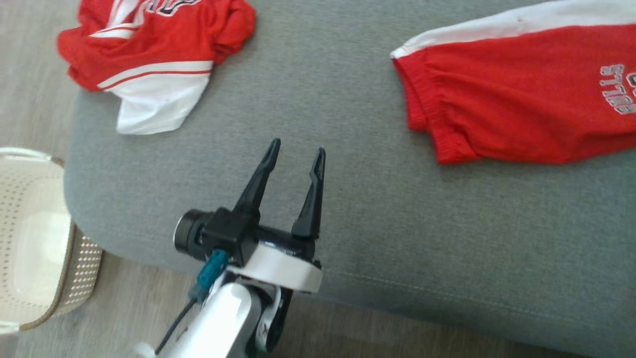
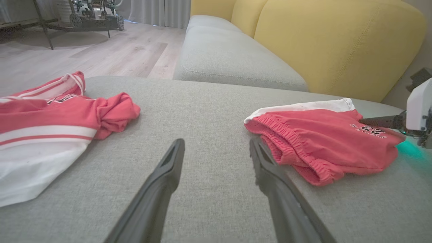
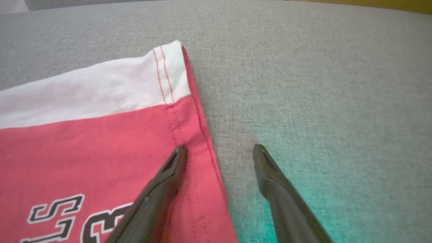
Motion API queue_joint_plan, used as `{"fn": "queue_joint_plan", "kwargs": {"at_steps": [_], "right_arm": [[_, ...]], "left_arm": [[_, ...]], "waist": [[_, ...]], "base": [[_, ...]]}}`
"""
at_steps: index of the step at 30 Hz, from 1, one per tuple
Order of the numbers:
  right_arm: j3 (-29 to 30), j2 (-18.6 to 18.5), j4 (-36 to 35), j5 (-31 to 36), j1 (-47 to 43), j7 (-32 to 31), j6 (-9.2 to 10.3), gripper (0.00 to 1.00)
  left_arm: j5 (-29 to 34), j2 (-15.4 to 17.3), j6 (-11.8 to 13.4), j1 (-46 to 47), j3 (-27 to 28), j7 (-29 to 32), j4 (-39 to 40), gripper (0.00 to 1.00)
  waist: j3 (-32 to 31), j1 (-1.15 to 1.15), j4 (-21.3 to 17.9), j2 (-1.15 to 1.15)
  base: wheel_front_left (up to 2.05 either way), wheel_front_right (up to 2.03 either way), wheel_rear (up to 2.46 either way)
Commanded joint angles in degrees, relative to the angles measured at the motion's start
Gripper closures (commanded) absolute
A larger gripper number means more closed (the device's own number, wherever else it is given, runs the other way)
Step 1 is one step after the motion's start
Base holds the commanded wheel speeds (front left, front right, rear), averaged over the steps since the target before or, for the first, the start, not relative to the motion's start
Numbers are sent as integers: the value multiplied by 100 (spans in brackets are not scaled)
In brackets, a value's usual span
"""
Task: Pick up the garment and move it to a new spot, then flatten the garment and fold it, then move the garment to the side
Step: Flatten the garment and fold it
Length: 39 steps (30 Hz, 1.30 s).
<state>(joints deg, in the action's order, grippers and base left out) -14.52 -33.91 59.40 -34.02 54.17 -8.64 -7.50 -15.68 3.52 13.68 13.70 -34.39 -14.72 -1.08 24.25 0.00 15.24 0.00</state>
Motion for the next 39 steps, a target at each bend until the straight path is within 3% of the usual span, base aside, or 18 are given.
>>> {"fn": "queue_joint_plan", "kwargs": {"at_steps": [1, 5, 6, 8, 9, 10, 11, 21, 33, 39], "right_arm": [[-115, 10, 31, -29, -129, -153, 1, 0], [-245, 147, 141, -125, -171, -433, 1, 0], [-287, 184, 154, -163, -188, -506, 1, 5], [-380, 247, 171, -223, -220, -657, 1, 53], [-422, 258, 164, -250, -225, -708, 1, 69], [-452, 268, 161, -283, -228, -744, 1, 94], [-480, 279, 154, -312, -230, -769, 1, 100], [-559, 112, 338, -292, -109, -347, 1, 100], [-667, -276, 590, 204, 367, -47, 1, 100], [-679, 37, 537, 334, 744, -8, 1, 100]], "left_arm": [[71, 4, -11, -20, 210, -28, 255, 0], [127, -18, -54, -109, 266, -28, 284, 0], [145, -23, -67, -126, 283, -28, 283, 0], [195, -31, -92, -140, 320, -28, 293, 0], [227, -34, -101, -142, 334, -28, 296, 0], [250, -36, -107, -147, 352, -28, 292, 0], [264, -39, -116, -154, 367, -28, 287, 0], [352, -54, -222, -245, 466, -28, 176, 0], [444, -60, -350, -347, 518, -28, 178, 0], [484, -61, -424, -315, 489, -28, 121, 0]], "waist": [[-45, 0, 42, 0], [-90, 0, 50, 0], [-107, 0, 44, 0], [-145, 0, 15, 0], [-156, 0, -1, 0], [-170, 0, -23, 0], [-185, 0, -46, 0], [-482, 0, -464, 0], [-679, 0, -1038, 0], [-725, 0, -1228, 0]], "base": [[0, 0, 0], [0, 0, 0], [0, 0, 0], [0, 0, 0], [0, 0, 0], [0, 0, 0], [0, 0, 0], [0, 0, 0], [0, 0, 0], [0, 0, 0]]}}
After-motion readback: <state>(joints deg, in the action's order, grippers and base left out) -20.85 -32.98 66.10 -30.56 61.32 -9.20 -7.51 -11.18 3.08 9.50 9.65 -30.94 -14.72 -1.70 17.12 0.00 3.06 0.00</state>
